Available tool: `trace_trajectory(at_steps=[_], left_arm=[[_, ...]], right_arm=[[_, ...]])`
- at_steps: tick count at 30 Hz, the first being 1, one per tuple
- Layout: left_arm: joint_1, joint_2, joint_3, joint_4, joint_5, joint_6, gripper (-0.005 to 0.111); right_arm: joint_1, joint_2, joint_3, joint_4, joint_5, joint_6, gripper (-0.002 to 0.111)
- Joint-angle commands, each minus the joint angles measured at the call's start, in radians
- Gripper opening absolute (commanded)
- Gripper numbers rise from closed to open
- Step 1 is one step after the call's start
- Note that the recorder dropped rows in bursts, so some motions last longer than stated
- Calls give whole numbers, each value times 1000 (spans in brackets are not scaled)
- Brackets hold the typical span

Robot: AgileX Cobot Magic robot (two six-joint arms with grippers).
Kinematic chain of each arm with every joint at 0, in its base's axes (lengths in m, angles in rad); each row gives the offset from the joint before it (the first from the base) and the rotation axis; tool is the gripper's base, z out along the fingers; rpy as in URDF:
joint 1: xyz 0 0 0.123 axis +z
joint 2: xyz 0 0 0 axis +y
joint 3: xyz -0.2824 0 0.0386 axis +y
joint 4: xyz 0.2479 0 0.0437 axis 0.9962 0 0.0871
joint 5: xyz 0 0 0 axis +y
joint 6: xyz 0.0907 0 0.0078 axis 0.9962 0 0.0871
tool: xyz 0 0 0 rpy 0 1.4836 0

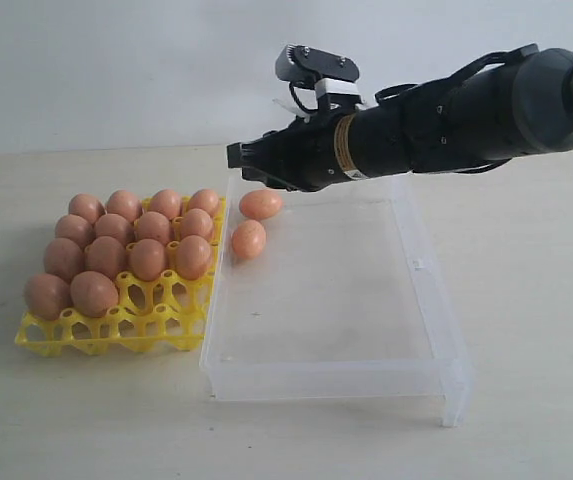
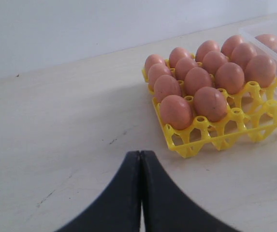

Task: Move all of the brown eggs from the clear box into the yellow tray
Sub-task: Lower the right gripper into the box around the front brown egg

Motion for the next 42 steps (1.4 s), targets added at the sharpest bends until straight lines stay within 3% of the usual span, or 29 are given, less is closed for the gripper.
trace_trajectory(at_steps=[1,4,10,17,19,20,22,26,27,29,31,37,42], left_arm=[[-4,-6,-4,-1,-6,0,0],[-4,-6,-4,-1,-6,0,0],[-4,-6,-4,-1,-6,0,0],[-4,-6,-4,-1,-6,0,0],[-4,-6,-4,-1,-6,0,0],[-4,-6,-4,-1,-6,0,0],[-4,-6,-4,-1,-6,0,0],[-4,-6,-4,-1,-6,0,0],[-4,-6,-4,-1,-6,0,0],[-4,-6,-4,-1,-6,0,0],[-4,-6,-4,-1,-6,0,0],[-4,-6,-4,-1,-6,0,0],[-4,-6,-4,-1,-6,0,0]], right_arm=[[7,6,20,140,-5,-186,25],[26,-4,52,537,-2,-588,25],[37,-1,52,789,43,-856,25],[32,-15,47,784,27,-768,25],[32,-11,47,1164,104,-1112,24],[52,-11,46,1465,130,-1483,23],[60,-11,23,1595,217,-1700,20],[61,-11,-74,1584,509,-1708,20],[51,-9,-117,1624,620,-1787,20],[36,15,-216,1845,772,-2001,20],[23,68,-299,2004,885,-2081,24],[-3,218,-414,2041,964,-2013,52],[-12,270,-436,2041,940,-1983,54]])
